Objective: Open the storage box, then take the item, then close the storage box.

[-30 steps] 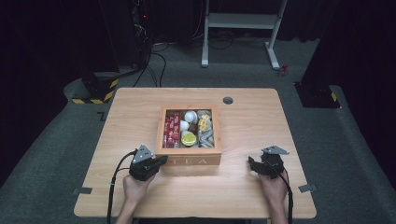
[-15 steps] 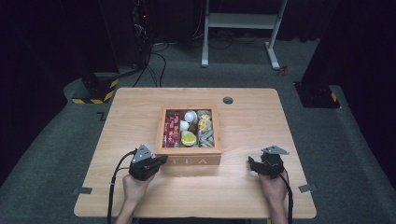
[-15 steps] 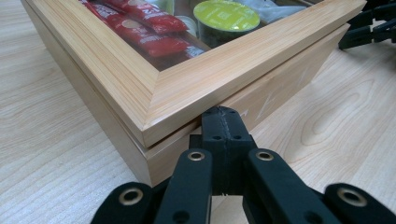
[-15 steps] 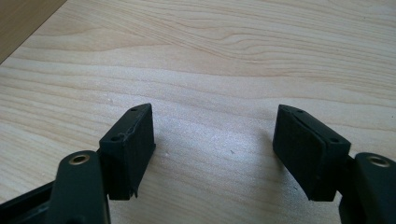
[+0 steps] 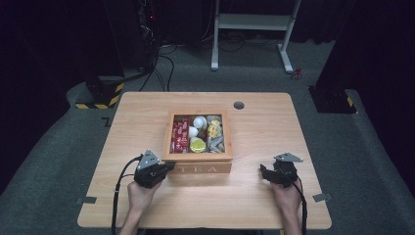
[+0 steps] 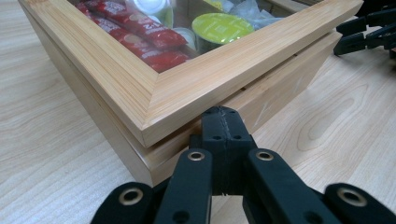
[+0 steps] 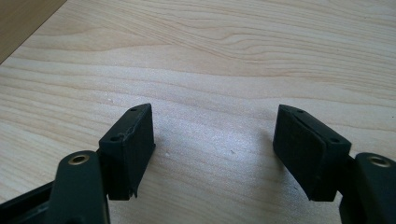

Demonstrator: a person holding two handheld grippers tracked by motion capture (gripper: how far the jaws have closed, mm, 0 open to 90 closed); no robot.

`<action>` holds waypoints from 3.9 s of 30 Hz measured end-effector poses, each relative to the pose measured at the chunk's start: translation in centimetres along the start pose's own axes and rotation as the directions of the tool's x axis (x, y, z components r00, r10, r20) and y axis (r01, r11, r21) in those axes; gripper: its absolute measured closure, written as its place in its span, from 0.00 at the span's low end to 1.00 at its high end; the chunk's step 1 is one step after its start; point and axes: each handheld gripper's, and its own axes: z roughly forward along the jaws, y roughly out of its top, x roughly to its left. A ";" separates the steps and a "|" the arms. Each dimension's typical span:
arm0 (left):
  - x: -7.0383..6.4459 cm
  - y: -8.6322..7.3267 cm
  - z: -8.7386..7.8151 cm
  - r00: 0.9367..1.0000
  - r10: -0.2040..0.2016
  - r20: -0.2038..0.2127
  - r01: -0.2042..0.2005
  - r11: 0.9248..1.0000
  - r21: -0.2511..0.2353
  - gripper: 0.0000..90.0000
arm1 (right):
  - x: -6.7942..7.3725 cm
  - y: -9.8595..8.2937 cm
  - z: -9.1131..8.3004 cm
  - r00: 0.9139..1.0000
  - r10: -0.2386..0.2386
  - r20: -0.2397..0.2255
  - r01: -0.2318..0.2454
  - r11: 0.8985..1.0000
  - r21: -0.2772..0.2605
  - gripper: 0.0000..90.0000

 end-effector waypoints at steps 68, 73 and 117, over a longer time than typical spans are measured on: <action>1.7 3.6 0.2 0.999 -0.035 -0.023 0.033 0.996 -0.078 1.00 | 0.0 0.0 0.0 1.000 -0.001 -0.001 0.001 1.000 0.000 0.32; 1.8 3.8 0.2 0.999 -0.037 -0.020 0.035 0.996 -0.083 1.00 | 0.0 0.0 0.0 1.000 0.000 -0.001 0.000 1.000 0.001 0.32; 2.6 7.2 -0.6 1.000 -0.018 0.004 0.019 0.995 -0.099 1.00 | 1.6 0.7 -1.4 0.981 -0.033 -0.189 0.018 0.997 -0.076 0.39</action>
